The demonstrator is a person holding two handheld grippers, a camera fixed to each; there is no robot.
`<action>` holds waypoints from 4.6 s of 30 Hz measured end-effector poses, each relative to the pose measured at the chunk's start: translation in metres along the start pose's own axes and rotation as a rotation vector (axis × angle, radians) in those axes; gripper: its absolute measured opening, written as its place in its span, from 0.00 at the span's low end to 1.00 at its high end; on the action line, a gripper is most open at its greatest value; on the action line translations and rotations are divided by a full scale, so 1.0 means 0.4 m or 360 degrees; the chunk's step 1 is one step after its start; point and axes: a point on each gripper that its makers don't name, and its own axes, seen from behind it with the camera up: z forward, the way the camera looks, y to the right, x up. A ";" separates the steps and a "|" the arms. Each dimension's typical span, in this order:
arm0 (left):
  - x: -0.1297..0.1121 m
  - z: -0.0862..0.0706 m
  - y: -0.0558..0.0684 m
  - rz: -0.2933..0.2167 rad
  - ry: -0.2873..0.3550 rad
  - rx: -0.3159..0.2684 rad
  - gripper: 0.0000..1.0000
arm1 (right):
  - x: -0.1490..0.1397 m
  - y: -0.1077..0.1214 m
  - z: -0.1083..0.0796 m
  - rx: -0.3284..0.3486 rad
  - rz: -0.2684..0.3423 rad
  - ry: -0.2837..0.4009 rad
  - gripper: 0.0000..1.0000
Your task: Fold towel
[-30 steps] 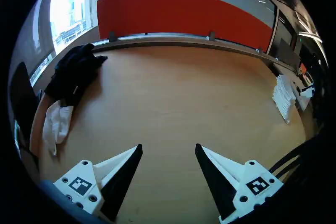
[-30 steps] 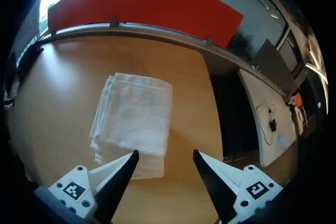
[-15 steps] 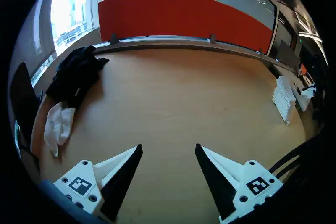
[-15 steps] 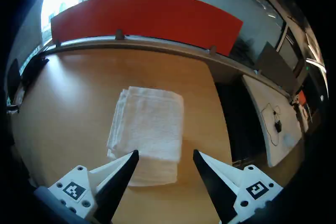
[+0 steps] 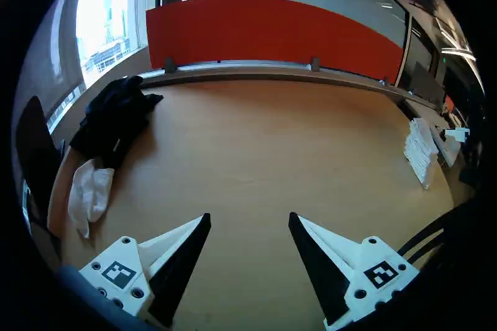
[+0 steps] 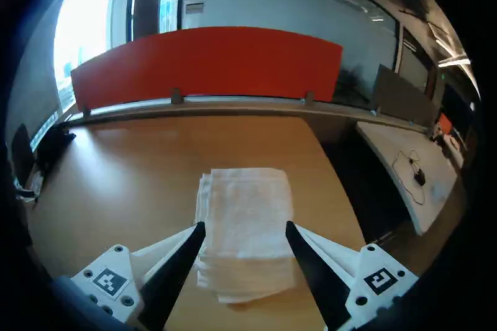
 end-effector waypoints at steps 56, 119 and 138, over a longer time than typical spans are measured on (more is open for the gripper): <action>0.345 -0.061 -0.062 -0.0073 0.0694 0.0132 0.93 | 0.311 -0.230 -0.120 0.0044 0.0028 0.0902 1.00; 0.201 0.046 -0.158 -0.0044 0.1086 0.0247 0.93 | 0.316 -0.516 -0.081 0.0126 0.0061 0.0948 1.00; 0.112 0.095 -0.167 -0.0086 0.1180 0.0229 0.93 | 0.276 -0.573 -0.041 0.0195 0.0115 0.0941 1.00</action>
